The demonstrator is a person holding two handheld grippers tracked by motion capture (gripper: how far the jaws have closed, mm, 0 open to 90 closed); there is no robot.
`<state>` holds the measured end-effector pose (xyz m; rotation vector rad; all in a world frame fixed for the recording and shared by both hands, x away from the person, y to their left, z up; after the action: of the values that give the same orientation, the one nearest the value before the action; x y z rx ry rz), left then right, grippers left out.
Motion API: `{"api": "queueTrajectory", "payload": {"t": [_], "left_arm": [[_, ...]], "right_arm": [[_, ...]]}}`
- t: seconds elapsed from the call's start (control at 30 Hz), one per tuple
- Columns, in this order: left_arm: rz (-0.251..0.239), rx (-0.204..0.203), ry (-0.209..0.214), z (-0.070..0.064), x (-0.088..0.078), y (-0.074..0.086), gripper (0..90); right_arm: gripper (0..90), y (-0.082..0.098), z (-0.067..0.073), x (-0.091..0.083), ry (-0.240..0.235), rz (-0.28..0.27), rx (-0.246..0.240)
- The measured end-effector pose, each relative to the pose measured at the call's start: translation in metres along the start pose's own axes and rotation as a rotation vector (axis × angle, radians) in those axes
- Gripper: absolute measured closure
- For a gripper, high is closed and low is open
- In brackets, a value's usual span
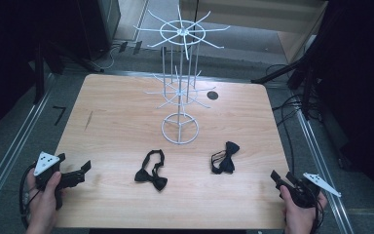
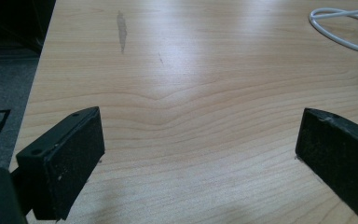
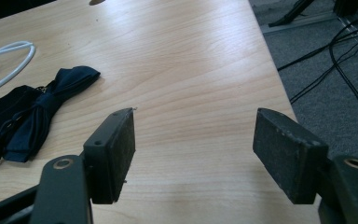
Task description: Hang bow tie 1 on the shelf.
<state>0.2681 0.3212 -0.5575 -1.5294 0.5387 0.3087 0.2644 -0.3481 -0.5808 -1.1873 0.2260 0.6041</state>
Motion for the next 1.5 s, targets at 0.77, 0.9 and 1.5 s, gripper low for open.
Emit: {"api": "queueTrajectory", "payload": {"t": [0.77,0.9,1.5], "left_arm": [[0.006,0.007,0.010,0.000,0.000,0.000,1.5],[0.008,0.011,0.011,-0.001,0.001,0.000,1.5],[0.008,0.015,0.017,-0.002,0.001,0.000,1.5]], "right_arm": [[36.6,-0.005,0.049,0.029,-0.072,0.007,-0.094],[36.6,-0.005,0.058,0.036,-0.087,0.019,-0.111],[36.7,-0.007,0.100,0.072,-0.140,0.043,-0.146]]}}
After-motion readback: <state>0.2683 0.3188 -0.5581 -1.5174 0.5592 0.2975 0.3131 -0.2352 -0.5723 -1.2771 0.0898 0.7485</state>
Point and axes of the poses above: each handheld gripper's, and its own axes: x roughly forward along the jaws, y roughly out of its underside, z roughly to its left, the point moved 7 cm from there along x, roughly forward along the jaws, and after that the axes turned 6 degrees about -y, right-handed, at the moved point
